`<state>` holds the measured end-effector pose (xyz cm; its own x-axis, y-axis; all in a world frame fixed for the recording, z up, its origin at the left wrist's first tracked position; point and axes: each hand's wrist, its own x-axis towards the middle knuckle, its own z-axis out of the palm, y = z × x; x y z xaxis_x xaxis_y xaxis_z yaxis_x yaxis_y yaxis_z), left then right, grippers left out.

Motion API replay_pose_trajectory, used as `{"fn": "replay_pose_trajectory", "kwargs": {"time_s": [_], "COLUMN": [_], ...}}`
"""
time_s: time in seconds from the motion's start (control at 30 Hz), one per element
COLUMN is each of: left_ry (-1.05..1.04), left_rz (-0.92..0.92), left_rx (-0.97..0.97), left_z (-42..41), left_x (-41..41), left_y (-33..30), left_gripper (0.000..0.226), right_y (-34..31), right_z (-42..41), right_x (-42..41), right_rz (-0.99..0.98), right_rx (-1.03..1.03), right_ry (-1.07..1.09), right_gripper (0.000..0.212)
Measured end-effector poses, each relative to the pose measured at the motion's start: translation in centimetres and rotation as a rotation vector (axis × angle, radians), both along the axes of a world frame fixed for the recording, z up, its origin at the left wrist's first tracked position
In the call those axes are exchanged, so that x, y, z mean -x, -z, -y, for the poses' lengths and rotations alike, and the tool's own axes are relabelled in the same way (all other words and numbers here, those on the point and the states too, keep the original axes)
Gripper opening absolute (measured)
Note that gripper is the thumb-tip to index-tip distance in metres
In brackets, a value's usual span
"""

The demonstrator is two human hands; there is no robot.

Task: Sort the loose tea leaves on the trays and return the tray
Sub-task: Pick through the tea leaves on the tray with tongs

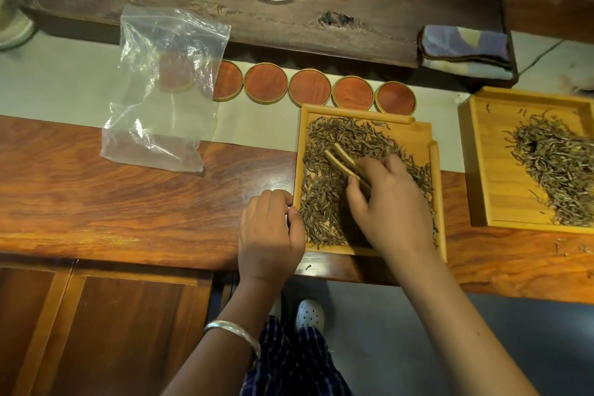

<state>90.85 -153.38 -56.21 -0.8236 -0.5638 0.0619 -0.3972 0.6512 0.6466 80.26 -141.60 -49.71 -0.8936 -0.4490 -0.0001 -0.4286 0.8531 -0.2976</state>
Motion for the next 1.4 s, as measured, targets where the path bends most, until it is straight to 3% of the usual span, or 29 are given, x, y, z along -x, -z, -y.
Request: {"fn": "replay_pose_trajectory", "kwargs": {"time_s": [0.27,0.47,0.97,1.23,1.4], "left_ry": [0.006,0.007,0.016,0.008,0.010], "left_rz": [0.024,0.057,0.044,0.054,0.061], "left_rx": [-0.015,-0.025,-0.031,-0.036,-0.027], "left_z": [0.0,0.1,0.0,0.1,0.1], "left_x": [0.1,0.2,0.1,0.2,0.3], "left_y": [0.1,0.2,0.1,0.3,0.3], "left_gripper": [0.012,0.007,0.010,0.010,0.010], "right_y": [0.4,0.4,1.4,0.8,1.2], "right_z": [-0.9,-4.2,-4.5,-3.6,-3.1], "right_x": [-1.7,0.1,2.7,4.8,3.4], "right_rz": [0.069,0.000,-0.028,-0.054,0.028], "right_rx": [0.027,0.072,0.063,0.084,0.059], "right_ry": [-0.026,0.128,0.233,0.225,0.176], "right_gripper": [0.032,0.031,0.032,0.033,0.031]}}
